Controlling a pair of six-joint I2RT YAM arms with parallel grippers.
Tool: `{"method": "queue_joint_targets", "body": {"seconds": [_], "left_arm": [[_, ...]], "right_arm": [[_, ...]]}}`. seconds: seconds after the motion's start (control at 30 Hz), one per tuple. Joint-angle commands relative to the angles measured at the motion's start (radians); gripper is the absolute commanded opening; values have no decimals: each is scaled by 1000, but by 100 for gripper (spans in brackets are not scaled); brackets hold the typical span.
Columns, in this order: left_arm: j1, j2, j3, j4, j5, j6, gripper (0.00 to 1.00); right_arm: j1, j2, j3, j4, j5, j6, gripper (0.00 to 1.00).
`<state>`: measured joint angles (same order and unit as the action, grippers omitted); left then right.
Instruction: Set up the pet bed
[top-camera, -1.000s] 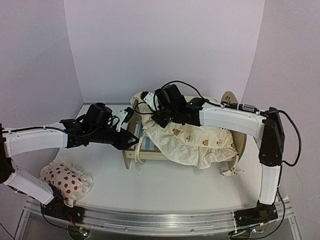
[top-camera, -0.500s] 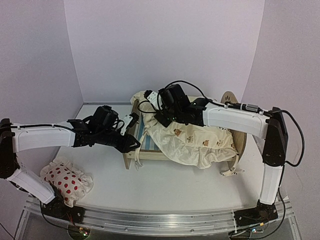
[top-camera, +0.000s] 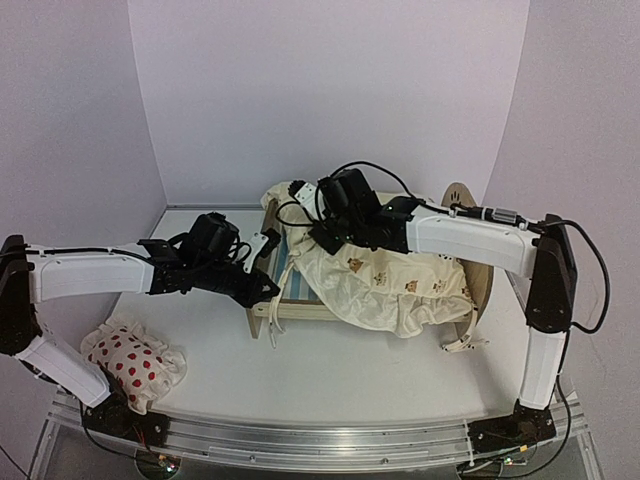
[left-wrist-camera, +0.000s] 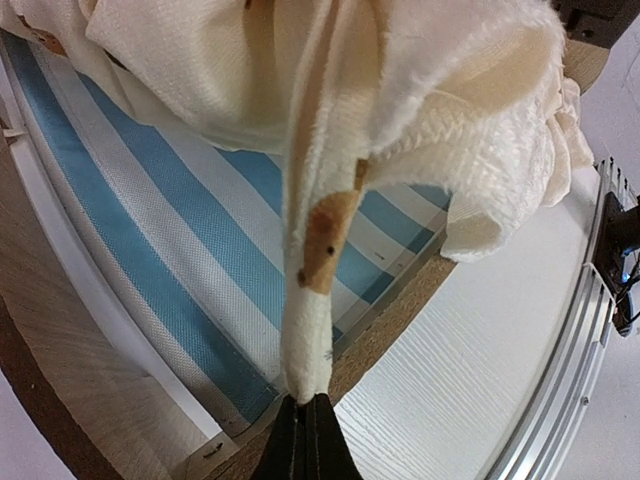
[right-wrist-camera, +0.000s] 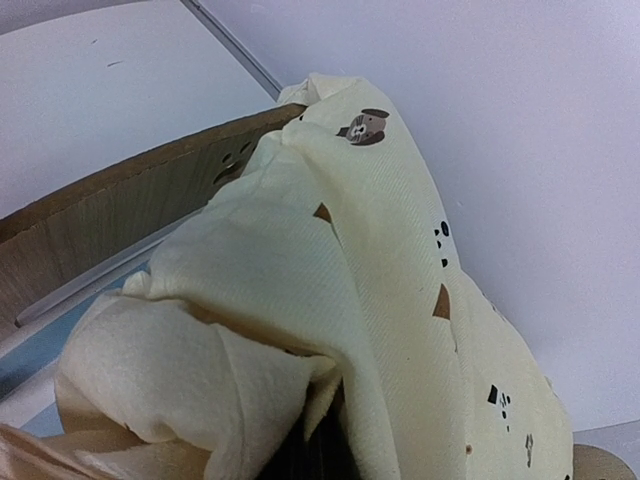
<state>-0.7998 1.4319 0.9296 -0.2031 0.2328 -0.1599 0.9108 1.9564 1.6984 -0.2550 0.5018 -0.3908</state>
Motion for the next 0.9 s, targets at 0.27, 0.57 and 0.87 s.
{"method": "queue_joint_targets", "body": {"seconds": [0.27,0.57,0.87], "left_arm": [[-3,-37,109,-64,-77,-22,0],[-3,-39,195,-102,-244,-43,0],[-3,9,274,-67,-360,-32,0]], "right_arm": [[-20,-82,-33,7,33,20,0],[-20,-103,-51,5,4,43,0],[-20,-122,-74,4,-25,68,0]]}}
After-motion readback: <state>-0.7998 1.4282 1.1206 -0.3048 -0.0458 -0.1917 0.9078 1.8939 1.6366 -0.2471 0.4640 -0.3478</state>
